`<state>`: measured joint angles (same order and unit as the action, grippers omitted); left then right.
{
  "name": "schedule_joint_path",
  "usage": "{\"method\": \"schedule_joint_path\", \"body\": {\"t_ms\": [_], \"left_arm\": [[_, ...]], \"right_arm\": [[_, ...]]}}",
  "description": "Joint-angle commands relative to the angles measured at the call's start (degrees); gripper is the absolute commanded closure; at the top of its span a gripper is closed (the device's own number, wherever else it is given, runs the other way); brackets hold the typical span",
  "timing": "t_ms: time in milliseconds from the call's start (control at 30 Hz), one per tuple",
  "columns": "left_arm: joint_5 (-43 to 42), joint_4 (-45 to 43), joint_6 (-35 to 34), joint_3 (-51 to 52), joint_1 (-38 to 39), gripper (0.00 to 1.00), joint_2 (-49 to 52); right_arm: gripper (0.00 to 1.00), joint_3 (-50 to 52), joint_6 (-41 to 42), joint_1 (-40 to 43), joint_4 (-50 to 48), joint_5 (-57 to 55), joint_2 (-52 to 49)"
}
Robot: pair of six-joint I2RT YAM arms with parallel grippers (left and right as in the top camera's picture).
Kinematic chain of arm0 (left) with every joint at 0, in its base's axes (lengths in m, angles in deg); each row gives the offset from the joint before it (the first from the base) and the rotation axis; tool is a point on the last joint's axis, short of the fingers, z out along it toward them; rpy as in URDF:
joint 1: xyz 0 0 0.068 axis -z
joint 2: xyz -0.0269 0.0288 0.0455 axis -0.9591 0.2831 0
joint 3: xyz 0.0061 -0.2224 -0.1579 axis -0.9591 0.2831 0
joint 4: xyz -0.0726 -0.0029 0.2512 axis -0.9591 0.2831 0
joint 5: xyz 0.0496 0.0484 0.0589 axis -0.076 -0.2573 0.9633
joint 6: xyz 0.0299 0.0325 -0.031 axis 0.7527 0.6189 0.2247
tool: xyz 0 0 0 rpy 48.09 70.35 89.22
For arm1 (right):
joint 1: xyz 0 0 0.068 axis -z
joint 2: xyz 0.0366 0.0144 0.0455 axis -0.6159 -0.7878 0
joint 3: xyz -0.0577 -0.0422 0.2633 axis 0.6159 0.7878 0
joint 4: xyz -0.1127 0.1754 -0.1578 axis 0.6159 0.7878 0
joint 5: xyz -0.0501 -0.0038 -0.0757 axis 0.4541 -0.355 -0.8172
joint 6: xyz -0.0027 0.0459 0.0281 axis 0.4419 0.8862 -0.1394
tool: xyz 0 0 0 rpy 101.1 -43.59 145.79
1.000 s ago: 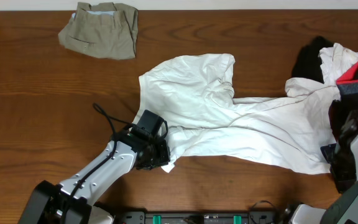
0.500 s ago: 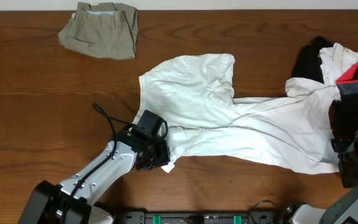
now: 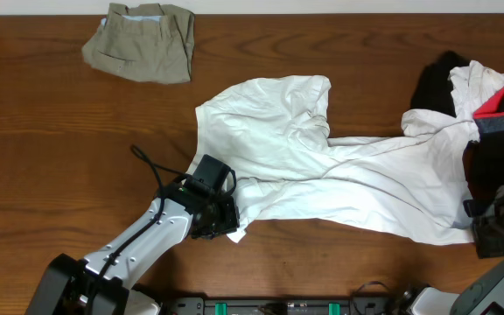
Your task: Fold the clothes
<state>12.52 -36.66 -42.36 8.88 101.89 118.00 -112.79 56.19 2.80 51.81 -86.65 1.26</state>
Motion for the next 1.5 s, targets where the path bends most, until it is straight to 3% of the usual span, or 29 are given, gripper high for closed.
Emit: {"method": "schedule_joint_path", "body": {"t_ms": [0,267,500,567,667,733,1133,1467], "left_arm": [[0.72,0.11,0.35,0.52,0.13,0.72,0.46],[0.72,0.11,0.35,0.52,0.13,0.73,0.46],[0.70,0.13,0.37,0.52,0.13,0.72,0.46],[0.68,0.17,0.57,0.52,0.13,0.74,0.42],[0.70,0.13,0.55,0.48,0.13,0.88,0.15],[0.68,0.17,0.55,0.44,0.13,0.91,-0.50],[0.28,7.30,2.73,-2.27,0.13,0.94,-19.08],[0.28,8.00,2.38,-3.58,0.13,0.94,-36.79]], "right_arm": [[0.23,1.73,-0.22,0.48,-1.36,-0.22,-1.53],[0.26,1.99,-1.14,0.48,-4.55,-0.26,-5.60],[0.45,1.97,-1.11,0.52,-5.11,-0.24,-8.00],[0.57,1.77,-1.27,0.52,-4.79,-0.24,-8.00],[0.84,1.11,-1.99,0.52,-3.23,-0.02,-7.96],[0.99,0.02,-1.97,0.52,-1.25,-0.02,-7.96],[0.99,-11.76,-2.23,0.46,17.57,1.97,-1.44],[0.99,-12.39,-6.75,0.46,21.05,7.74,14.01]]}}
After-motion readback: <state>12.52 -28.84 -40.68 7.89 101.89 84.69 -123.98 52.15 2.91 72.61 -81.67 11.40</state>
